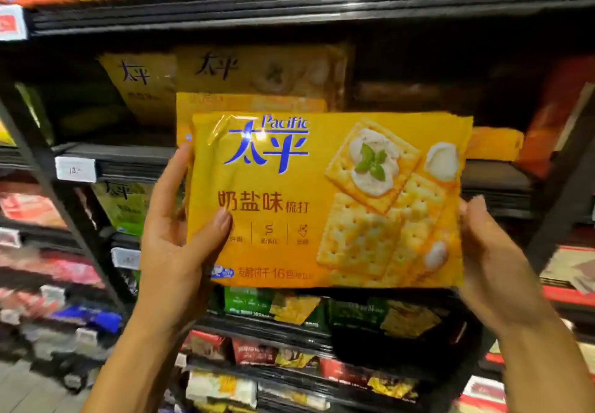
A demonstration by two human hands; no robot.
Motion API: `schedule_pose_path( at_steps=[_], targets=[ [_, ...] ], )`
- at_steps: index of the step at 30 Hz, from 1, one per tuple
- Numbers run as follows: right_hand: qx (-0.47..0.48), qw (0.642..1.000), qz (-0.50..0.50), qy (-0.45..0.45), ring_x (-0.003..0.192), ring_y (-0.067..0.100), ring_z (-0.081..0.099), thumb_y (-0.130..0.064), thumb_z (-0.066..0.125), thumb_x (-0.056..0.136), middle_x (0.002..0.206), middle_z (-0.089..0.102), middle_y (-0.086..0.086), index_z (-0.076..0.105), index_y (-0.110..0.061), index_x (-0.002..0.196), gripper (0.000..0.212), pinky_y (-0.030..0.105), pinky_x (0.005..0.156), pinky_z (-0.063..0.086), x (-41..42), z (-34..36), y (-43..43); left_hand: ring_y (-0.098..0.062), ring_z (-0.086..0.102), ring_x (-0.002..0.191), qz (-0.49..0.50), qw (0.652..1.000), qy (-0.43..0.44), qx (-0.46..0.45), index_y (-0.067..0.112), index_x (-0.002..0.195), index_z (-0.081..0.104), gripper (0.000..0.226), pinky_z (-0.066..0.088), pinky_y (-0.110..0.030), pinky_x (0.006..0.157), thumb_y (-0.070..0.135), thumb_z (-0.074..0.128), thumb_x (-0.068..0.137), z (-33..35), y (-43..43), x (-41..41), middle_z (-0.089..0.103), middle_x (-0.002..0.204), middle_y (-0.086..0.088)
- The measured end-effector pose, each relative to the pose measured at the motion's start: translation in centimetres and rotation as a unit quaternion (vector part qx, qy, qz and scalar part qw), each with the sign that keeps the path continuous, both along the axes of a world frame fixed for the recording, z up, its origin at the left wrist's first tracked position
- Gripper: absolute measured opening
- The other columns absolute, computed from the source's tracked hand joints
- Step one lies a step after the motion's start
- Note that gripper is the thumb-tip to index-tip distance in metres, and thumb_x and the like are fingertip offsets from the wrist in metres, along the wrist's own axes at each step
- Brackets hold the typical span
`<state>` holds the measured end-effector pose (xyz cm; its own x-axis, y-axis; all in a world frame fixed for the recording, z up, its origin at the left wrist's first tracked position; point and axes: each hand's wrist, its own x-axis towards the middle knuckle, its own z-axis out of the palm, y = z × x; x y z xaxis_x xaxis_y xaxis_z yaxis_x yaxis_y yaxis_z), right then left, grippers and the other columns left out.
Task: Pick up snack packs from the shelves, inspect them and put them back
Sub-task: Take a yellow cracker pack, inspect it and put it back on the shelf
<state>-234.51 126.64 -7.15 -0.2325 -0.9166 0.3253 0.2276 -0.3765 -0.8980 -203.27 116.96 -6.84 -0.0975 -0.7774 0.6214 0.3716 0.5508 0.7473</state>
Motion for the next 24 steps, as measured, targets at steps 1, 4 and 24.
schedule_pose_path(
  at_steps=[1,4,24],
  targets=[
    [0.025,1.000,-0.008,0.000,0.115,0.025,0.073,-0.076,0.076,0.073,0.126,0.075,0.008,0.069,-0.024,0.135,0.081,0.039,0.087,0.062,0.7,-1.2,-0.1,-0.028,0.066,0.124,0.005,1.000,-0.005,0.027,0.039,0.154,0.045,0.080,0.062,-0.039,0.087,0.024,0.081,0.085,-1.3,0.5,0.7,0.055,0.153,-0.009],
    [0.087,0.996,-0.032,0.002,0.121,0.028,0.070,-0.082,0.075,0.068,0.131,0.072,0.009,0.070,-0.024,0.133,0.087,0.044,0.094,0.060,3.0,-5.0,-0.4,-0.030,0.065,0.120,0.018,0.993,-0.024,0.110,0.042,0.150,0.050,0.076,0.063,-0.037,0.086,0.026,0.076,0.080,-5.3,2.1,2.5,0.060,0.149,-0.008],
    [0.315,0.943,-0.054,-0.093,0.099,0.031,0.078,-0.047,0.065,0.086,0.113,0.078,0.016,0.084,-0.016,0.103,0.040,0.040,0.067,0.064,21.6,-13.7,7.2,-0.039,0.076,0.100,-0.149,0.799,0.007,0.583,0.010,0.122,0.076,0.046,0.065,-0.051,0.067,0.039,0.064,0.089,-18.9,7.8,22.8,0.074,0.122,-0.023]
  ],
)
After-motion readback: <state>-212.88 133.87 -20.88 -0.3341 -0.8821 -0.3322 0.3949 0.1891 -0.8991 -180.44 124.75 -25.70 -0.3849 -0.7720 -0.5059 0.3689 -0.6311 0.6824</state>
